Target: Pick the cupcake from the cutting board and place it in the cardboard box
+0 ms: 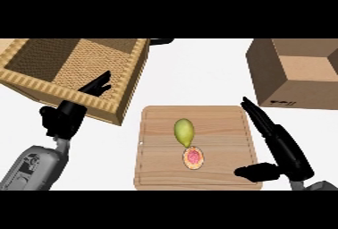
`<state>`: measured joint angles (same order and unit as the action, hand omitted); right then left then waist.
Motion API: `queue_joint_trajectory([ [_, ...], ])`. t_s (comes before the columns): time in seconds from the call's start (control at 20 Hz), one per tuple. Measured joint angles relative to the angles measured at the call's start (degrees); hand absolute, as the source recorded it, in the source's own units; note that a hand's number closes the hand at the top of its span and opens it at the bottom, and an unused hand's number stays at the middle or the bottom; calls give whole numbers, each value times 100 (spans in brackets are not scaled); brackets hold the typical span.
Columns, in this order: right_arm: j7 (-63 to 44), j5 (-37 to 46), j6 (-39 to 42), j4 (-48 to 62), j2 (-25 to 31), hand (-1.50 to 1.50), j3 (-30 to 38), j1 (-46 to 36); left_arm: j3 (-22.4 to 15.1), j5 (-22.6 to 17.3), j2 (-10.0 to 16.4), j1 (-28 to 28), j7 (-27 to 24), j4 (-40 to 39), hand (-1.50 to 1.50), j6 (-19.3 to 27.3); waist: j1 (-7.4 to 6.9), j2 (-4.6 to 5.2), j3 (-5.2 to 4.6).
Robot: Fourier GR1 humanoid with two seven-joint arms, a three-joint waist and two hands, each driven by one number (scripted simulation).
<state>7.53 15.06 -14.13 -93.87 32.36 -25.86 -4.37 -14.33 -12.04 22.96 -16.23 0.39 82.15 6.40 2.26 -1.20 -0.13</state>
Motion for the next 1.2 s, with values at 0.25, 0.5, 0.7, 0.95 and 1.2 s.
queue_joint_trajectory([
  [0.25, -502, 1745, -454, -891, 459, -150, -650, 376, -125, 218, -71, 59, 16, 141, 0, 169, 41, -18, 5],
  [0.5, -1777, 2700, 190, -2343, 949, -150, -983, 715, -176, 326, -111, 143, -5, 297, 0, 225, 10, -1, 6],
  [0.7, -2821, 2816, 1200, -3356, 1146, -150, -1305, 866, -242, 452, -185, 117, -15, 345, 0, 278, -47, 25, 10],
  [0.95, -4095, 2787, 2316, -3864, 788, -150, -1722, 648, -333, 514, -268, 103, 77, 502, 0, 218, -172, 65, 4],
  [1.2, -4955, 2775, 2924, -3827, -13, -150, -2006, 319, -230, 523, -323, 113, -156, 434, 0, 55, -214, 75, 15],
])
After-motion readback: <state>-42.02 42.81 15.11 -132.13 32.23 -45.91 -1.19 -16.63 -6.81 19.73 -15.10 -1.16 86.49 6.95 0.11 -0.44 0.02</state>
